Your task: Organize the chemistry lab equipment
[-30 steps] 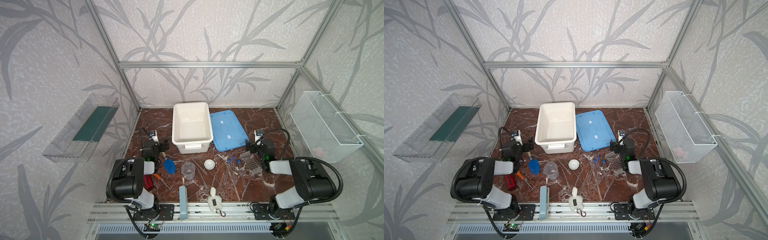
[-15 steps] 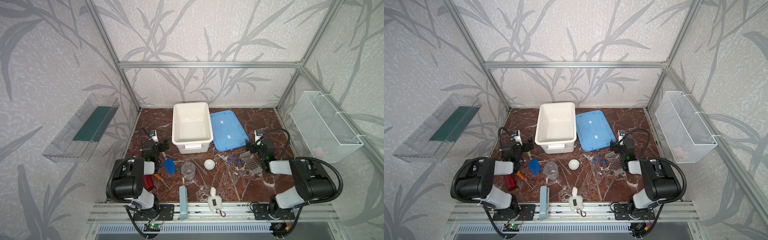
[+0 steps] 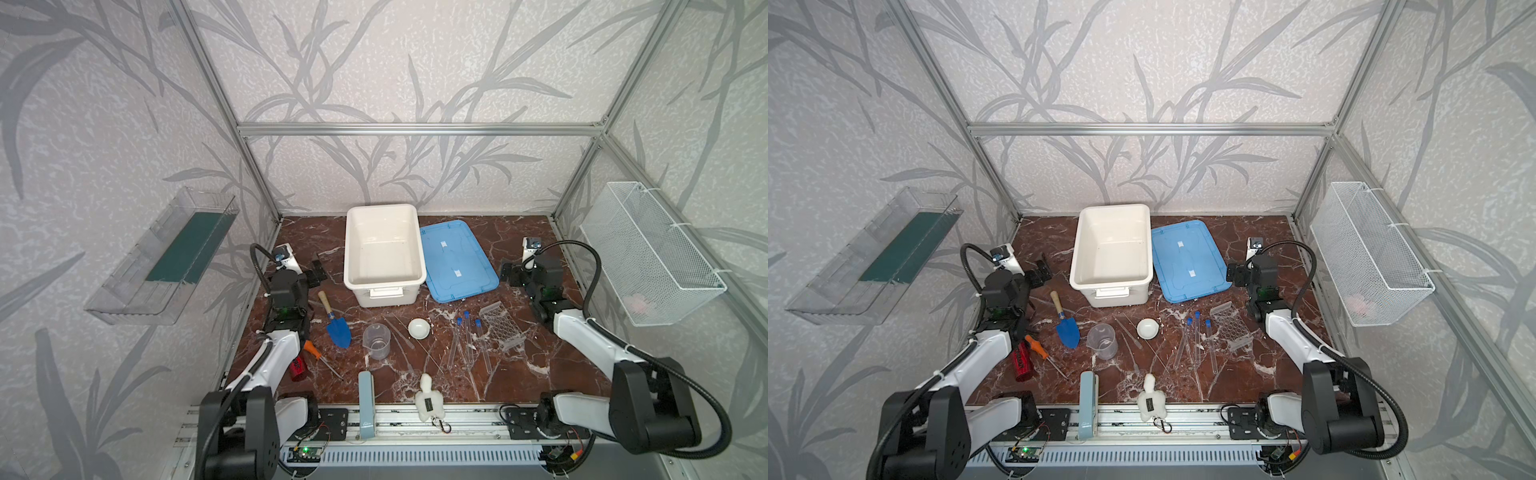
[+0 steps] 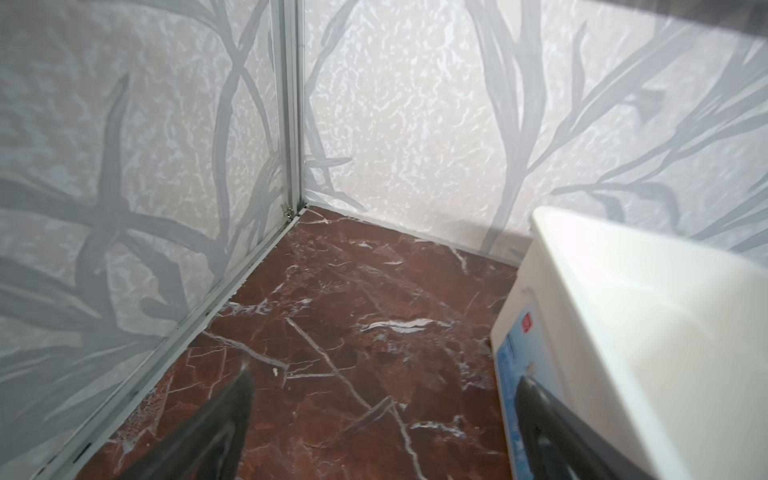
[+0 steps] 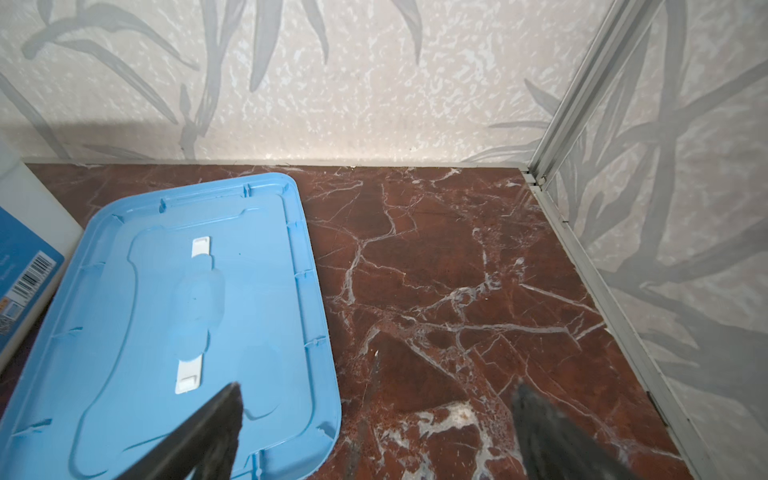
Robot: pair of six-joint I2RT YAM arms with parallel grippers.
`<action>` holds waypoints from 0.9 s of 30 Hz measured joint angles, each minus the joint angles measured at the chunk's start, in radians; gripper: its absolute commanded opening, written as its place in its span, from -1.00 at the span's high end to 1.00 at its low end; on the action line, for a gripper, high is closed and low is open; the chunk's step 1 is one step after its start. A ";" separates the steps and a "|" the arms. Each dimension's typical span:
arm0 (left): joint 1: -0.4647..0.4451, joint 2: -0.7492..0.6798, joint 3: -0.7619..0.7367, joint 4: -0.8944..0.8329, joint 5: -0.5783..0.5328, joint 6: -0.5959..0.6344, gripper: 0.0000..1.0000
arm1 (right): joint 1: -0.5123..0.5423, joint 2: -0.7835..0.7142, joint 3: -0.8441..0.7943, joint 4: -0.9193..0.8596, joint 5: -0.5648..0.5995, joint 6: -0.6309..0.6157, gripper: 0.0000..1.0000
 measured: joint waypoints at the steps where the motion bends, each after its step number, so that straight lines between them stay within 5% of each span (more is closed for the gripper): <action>1: 0.000 -0.025 0.021 -0.026 0.013 -0.039 -0.98 | 0.000 -0.036 0.002 -0.039 -0.009 0.002 -0.98; 8: -0.003 -0.140 0.187 -0.270 0.144 -0.312 -0.98 | 0.000 -0.323 0.002 -0.287 -0.112 0.056 -0.98; 13: -0.001 -0.150 0.180 -0.267 0.295 -0.505 -0.98 | -0.008 -0.516 0.005 -0.428 -0.208 0.203 -0.98; 20: -0.032 -0.106 0.184 -0.305 0.460 -0.697 -0.98 | -0.012 -0.531 0.062 -0.609 -0.407 0.280 -0.98; 27: -0.493 -0.062 0.597 -0.763 0.279 -0.488 -0.97 | -0.011 -0.541 0.066 -0.741 -0.578 0.313 -0.98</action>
